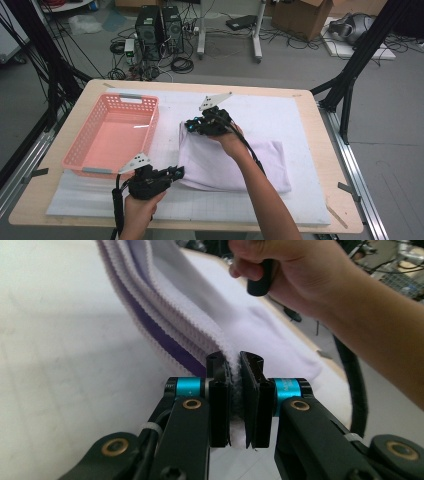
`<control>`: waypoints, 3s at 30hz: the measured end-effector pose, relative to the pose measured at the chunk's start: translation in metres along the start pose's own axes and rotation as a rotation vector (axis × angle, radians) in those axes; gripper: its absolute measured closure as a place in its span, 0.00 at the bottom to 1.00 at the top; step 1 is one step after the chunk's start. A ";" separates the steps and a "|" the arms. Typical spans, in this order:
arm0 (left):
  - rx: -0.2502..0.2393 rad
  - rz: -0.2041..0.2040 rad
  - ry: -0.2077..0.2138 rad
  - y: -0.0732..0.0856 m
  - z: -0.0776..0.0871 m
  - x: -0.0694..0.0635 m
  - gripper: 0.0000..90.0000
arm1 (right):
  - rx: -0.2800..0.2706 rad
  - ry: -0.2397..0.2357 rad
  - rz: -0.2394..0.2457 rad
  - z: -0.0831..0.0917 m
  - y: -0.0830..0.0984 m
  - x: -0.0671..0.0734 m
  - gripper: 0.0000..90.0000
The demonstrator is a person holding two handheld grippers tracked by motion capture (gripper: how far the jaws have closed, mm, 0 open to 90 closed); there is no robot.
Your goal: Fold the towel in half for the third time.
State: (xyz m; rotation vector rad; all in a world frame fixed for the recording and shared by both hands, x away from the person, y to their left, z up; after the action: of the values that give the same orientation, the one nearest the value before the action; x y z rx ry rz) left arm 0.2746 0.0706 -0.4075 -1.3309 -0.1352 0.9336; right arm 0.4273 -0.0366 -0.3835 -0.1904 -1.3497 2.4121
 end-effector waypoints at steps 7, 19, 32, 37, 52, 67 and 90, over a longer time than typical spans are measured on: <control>0.046 -0.039 0.035 -0.006 -0.028 -0.016 0.91 | 0.075 0.061 0.070 0.014 0.003 -0.006 0.93; 0.120 -0.060 0.074 -0.011 -0.080 -0.035 0.91 | 0.073 0.149 -0.004 0.050 0.031 -0.038 0.93; 0.196 -0.087 0.109 -0.002 -0.137 -0.064 0.90 | 0.078 0.227 -0.090 0.095 0.071 -0.062 0.93; 0.208 -0.094 0.101 0.006 -0.155 -0.072 0.89 | 0.082 0.260 -0.113 0.108 0.086 -0.070 0.93; 0.071 -0.249 0.059 -0.006 -0.129 -0.072 0.48 | 0.109 0.360 -0.228 0.146 0.149 -0.097 0.93; 0.069 -0.200 -0.042 0.019 -0.083 -0.007 0.44 | 0.042 0.508 -0.372 0.187 0.162 -0.094 0.61; 0.042 -0.220 -0.051 0.037 -0.052 0.008 0.43 | 0.046 0.354 -0.498 0.193 0.240 0.004 0.80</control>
State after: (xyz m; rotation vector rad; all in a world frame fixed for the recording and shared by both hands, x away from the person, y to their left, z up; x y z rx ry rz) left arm 0.2911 0.0335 -0.4578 -1.2263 -0.2945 0.7796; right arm 0.3068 -0.3016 -0.4834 -0.2248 -1.0326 1.8857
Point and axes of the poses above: each handheld gripper's, and its own axes: z roughly backward along the jaws, y roughly out of its underside, x roughly to its left, the point moved 7 cm from there along -z, roughly forward along the jaws, and after that the axes turned 2 degrees about -z, right-handed, at the moved point
